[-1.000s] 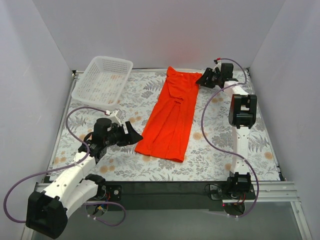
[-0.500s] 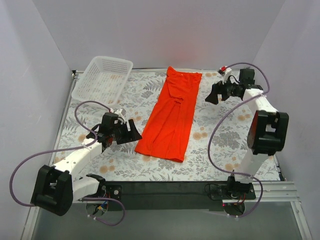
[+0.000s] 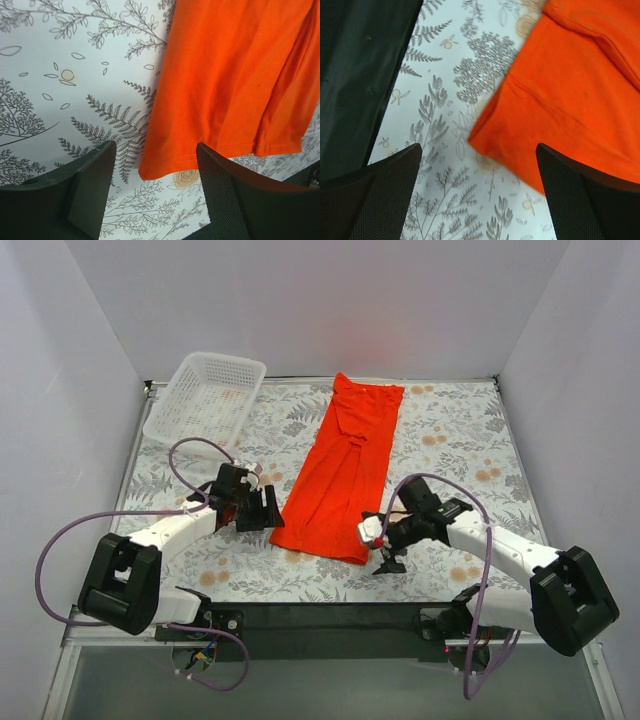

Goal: Fold and stack the t-shirts
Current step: Fold the tshirt

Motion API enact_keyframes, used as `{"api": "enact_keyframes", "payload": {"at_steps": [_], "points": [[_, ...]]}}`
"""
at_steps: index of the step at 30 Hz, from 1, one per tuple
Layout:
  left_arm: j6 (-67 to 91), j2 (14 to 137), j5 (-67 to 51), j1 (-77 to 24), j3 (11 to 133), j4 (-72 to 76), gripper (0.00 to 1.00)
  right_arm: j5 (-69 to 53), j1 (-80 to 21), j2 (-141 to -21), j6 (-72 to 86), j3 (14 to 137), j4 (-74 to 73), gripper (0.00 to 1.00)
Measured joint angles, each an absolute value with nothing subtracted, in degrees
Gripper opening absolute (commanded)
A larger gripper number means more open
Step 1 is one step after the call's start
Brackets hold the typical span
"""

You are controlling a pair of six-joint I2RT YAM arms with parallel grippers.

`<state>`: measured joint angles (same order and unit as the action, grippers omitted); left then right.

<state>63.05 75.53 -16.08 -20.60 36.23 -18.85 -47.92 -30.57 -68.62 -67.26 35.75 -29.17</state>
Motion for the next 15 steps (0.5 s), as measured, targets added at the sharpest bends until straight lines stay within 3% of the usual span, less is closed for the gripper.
{"api": "enact_keyframes", "payload": {"at_steps": [6,11,15], "points": [[63.48,78.98,-16.14,-21.91,37.1,-20.14,0.56,-36.88,-44.77,-68.82,-61.17,32.82,-21.56,0.83],[64.12,80.62,-17.17,-23.16,38.0,-20.53,0.46,-30.2,-46.59,-68.99,-57.54,31.92,-17.5,0.82],[64.75,81.54,-18.04,-23.68,38.22,-20.8,0.39,-27.68,-46.63,-69.32,-56.18,31.48,-14.7,0.76]]}}
